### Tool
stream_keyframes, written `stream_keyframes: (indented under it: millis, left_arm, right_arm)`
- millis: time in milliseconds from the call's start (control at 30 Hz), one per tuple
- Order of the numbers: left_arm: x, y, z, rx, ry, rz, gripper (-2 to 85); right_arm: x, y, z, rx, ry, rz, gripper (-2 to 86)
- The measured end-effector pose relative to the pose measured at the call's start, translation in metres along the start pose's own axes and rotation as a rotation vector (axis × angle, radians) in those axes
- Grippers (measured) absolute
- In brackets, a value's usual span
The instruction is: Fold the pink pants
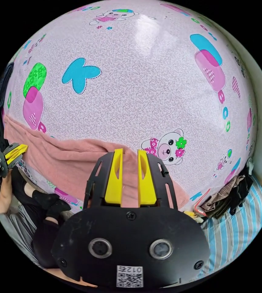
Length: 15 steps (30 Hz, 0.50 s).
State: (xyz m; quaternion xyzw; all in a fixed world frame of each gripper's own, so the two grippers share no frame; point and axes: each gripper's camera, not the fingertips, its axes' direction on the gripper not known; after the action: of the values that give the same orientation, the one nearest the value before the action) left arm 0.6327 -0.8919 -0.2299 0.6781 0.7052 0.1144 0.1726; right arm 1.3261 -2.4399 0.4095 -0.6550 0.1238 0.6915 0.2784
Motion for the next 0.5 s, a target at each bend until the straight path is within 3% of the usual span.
stream_keyframes:
  millis: [100,200,367,500]
  left_arm:
    - [-0.011,0.001,0.004,0.01,0.049,-0.019,0.6]
    - [-0.019,0.002,0.008,0.008,0.084,-0.027,0.5]
    - [-0.027,0.0,0.014,-0.015,0.116,-0.02,0.1]
    - [-0.029,-0.003,0.019,-0.014,0.132,-0.016,0.1]
  right_arm:
    - [-0.016,-0.014,0.007,-0.095,0.036,-0.06,0.5]
    - [-0.015,-0.014,-0.001,-0.034,0.121,0.019,-0.7]
    - [0.034,0.014,0.002,0.097,-0.126,0.309,-0.6]
    - [0.033,0.027,0.009,0.137,-0.219,0.32,0.7]
